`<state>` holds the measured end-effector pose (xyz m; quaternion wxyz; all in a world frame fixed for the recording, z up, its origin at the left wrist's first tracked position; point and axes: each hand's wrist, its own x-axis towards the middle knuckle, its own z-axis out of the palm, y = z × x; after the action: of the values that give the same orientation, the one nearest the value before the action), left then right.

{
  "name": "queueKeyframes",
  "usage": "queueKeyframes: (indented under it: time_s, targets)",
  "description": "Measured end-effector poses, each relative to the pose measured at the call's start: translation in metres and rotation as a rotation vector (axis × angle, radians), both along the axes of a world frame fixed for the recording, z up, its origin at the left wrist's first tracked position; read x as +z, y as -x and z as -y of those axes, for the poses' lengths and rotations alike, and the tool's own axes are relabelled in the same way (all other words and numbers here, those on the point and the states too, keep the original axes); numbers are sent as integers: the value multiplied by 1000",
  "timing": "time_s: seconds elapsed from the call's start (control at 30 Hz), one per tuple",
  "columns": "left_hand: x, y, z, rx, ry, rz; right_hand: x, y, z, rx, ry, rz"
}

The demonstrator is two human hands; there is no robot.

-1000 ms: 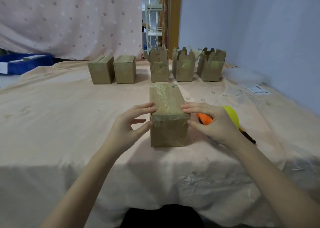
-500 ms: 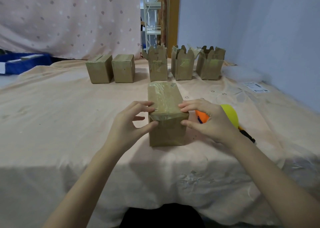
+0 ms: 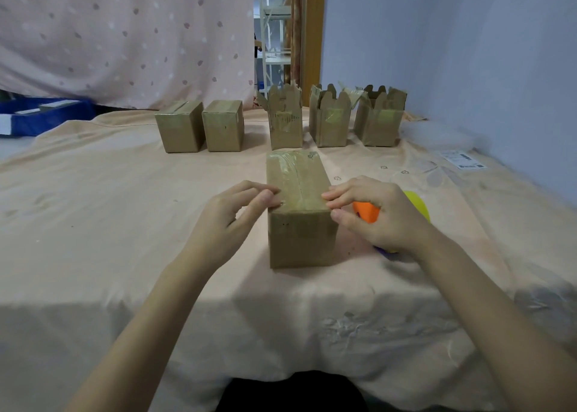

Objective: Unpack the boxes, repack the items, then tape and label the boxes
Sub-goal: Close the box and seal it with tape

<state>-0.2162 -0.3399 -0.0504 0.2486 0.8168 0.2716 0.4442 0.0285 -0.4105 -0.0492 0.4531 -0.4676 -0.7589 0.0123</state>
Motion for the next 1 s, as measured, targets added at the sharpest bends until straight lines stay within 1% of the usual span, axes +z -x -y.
queueKeyframes:
  time_s: [0.07, 0.2, 0.33, 0.43, 0.5, 0.57, 0.6, 0.7, 0.73, 0.77, 0.83, 0.93, 1.0]
  targets:
    - [4, -5, 5, 19, 46, 19, 6, 5, 1, -47, 23, -40]
    - [6, -16, 8, 108, -9, 8, 9, 20, -3, -184, -35, -55]
    - [3, -18, 7, 119, -25, 45, 0, 22, -3, -166, -49, -82]
    - [-6, -16, 5, 94, -61, 37, -9, 17, -1, -104, -61, -111]
    - [-11, -15, 4, 80, -78, 44, -17, 13, -1, -82, -79, -73]
    - [-17, -15, 1, 89, -166, 38, -24, 11, -1, -78, -107, -24]
    - [-20, -16, 0, 112, -250, 16, -28, 11, -1, -77, -118, -20]
    - [-32, -25, -2, 265, -543, -119, -32, 16, 1, -88, -118, -51]
    - [-36, -28, -1, 318, -590, -148, -32, 19, 2, -101, -115, -66]
    - [-39, -32, 1, 356, -601, -158, -32, 22, 2, -121, -115, -84]
    - [-44, -36, 6, 390, -561, -141, -30, 30, -1, -188, -135, -122]
    - [-45, -39, 9, 390, -485, -102, -29, 42, -8, -321, -184, -119]
    - [-45, -39, 9, 369, -448, -82, -31, 48, -11, -354, -224, -129]
